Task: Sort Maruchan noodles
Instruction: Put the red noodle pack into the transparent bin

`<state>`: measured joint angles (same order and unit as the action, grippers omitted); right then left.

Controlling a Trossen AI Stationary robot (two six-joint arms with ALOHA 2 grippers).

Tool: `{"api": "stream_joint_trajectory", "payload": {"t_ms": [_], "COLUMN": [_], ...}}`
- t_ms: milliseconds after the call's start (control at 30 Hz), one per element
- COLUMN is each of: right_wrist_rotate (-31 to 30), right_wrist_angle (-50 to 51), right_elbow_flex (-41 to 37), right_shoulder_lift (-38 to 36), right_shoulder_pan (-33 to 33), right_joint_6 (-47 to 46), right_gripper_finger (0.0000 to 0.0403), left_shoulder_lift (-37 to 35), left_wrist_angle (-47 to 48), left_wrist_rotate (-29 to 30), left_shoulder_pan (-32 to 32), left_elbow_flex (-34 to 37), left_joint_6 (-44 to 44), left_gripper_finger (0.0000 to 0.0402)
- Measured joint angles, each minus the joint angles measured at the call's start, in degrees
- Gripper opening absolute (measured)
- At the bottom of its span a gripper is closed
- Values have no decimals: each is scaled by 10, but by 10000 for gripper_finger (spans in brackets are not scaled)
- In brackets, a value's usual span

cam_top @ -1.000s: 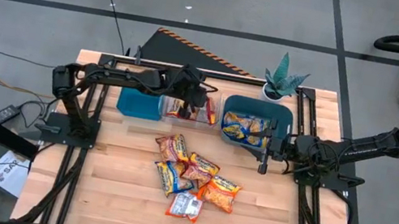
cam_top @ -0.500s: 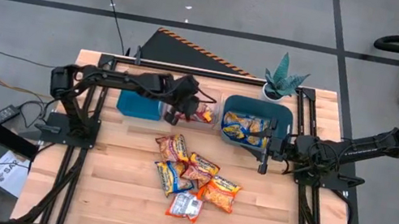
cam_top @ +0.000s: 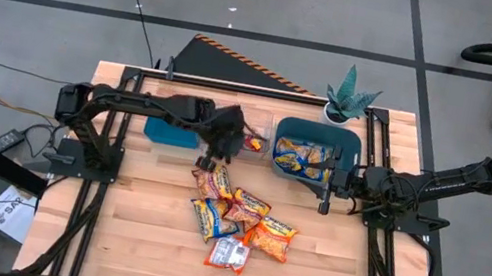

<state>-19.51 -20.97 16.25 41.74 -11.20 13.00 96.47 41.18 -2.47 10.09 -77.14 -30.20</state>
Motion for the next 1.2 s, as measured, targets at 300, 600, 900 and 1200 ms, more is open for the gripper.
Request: {"api": "stream_joint_trajectory", "payload": {"t_ms": [300,600,900,1200], "right_wrist_rotate": [0,0,0,0], "right_wrist_angle": [-4,-4,-12,-13], "right_elbow_flex": [0,0,0,0], "right_shoulder_lift": [0,0,0,0], "right_shoulder_pan": [0,0,0,0], "right_joint_6": [-8,-11,-11,-12], "right_gripper_finger": [199,199,199,199], "left_shoulder_lift": [3,3,3,18], "left_wrist_angle": [23,39,0,-17], "left_wrist_rotate": [-25,143,276,310], "left_shoulder_pan": [-104,-222,-300,-336], "left_elbow_flex": [7,64,82,83], "left_joint_6": [108,219,313,339], "left_gripper_finger": [105,105,105,105]}}
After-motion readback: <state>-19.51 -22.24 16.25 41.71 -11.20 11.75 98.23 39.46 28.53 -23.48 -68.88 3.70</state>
